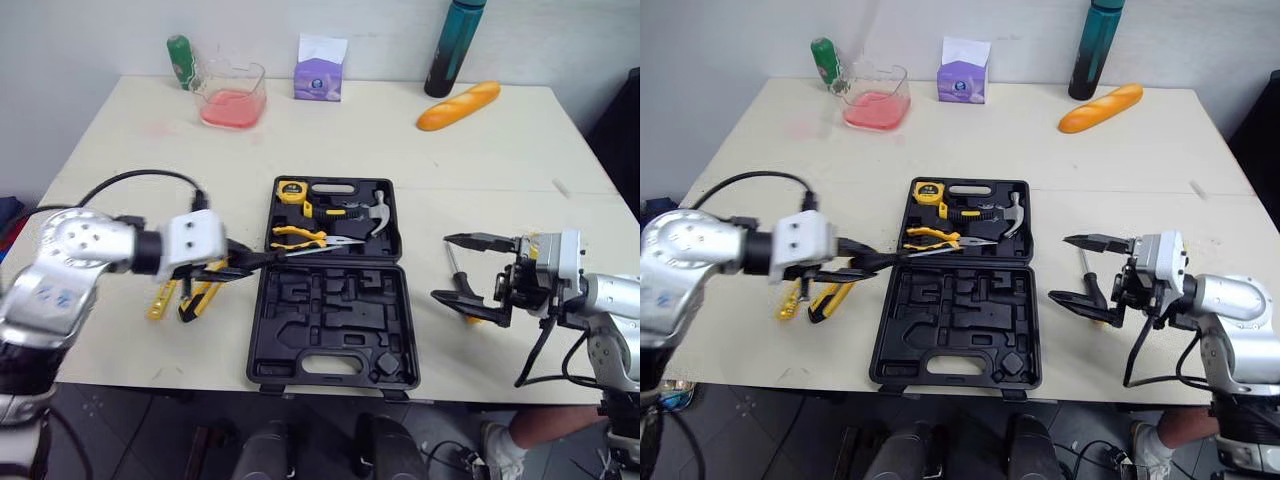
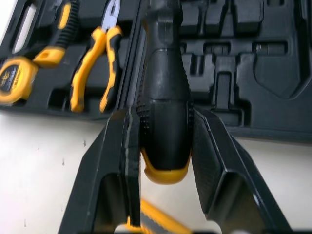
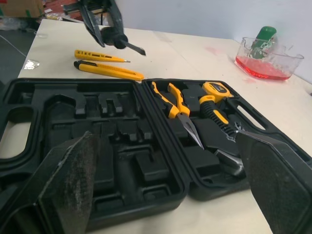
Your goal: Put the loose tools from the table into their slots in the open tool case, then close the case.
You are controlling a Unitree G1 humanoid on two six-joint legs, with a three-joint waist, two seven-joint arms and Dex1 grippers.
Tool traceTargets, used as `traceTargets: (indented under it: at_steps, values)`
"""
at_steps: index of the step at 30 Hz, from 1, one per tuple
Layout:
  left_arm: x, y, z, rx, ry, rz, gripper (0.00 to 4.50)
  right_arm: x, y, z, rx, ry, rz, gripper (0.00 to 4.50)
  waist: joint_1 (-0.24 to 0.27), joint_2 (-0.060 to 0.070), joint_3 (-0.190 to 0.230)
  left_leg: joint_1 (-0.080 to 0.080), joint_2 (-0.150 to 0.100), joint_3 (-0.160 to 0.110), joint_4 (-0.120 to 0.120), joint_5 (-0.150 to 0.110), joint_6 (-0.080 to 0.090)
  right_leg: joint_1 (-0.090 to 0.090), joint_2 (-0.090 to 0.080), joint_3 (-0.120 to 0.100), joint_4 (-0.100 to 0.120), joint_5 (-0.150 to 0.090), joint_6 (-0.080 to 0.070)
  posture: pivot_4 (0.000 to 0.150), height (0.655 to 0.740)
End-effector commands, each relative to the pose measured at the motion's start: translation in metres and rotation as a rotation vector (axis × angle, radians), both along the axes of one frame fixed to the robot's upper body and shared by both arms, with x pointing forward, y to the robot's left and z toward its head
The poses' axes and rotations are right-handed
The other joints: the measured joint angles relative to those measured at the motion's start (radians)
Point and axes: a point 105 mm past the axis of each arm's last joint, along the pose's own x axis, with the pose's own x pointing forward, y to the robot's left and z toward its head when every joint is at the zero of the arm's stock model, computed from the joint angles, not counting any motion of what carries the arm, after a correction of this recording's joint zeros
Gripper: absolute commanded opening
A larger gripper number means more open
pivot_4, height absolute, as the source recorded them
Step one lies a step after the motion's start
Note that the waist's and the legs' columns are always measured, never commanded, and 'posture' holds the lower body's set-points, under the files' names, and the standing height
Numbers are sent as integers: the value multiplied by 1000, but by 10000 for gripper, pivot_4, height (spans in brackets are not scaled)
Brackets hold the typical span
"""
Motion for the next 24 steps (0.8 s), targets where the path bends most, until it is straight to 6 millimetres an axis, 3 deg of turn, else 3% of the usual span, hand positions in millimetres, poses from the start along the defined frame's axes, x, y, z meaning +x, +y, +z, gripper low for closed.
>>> traceTargets:
  at_steps: [1,7,14,24]
  values:
    - [8,-10,1,64,18,9,9822,-5,-2,3,-7,-38,-4,45000,-3,0,0,0,0,0,0,0,0,0,0,1,0,0,0,1500,7400]
    - [20,-31,-10,143,131,41,9822,-13,1,-5,5,-32,-20,45000,4,0,0,0,0,0,2,0,0,0,1,1,1,0,0,1500,7400]
    - [33,-52,-23,203,115,0,9822,-20,3,-8,-9,-31,-49,45000,6,-1,1,-2,2,-1,6,0,1,0,0,1,2,0,0,1500,7400]
    - [41,-60,-30,285,98,-7,9822,-22,11,-6,-1,-46,-58,45000,6,-1,1,-3,2,-2,13,-3,3,0,0,1,4,0,0,1500,7400]
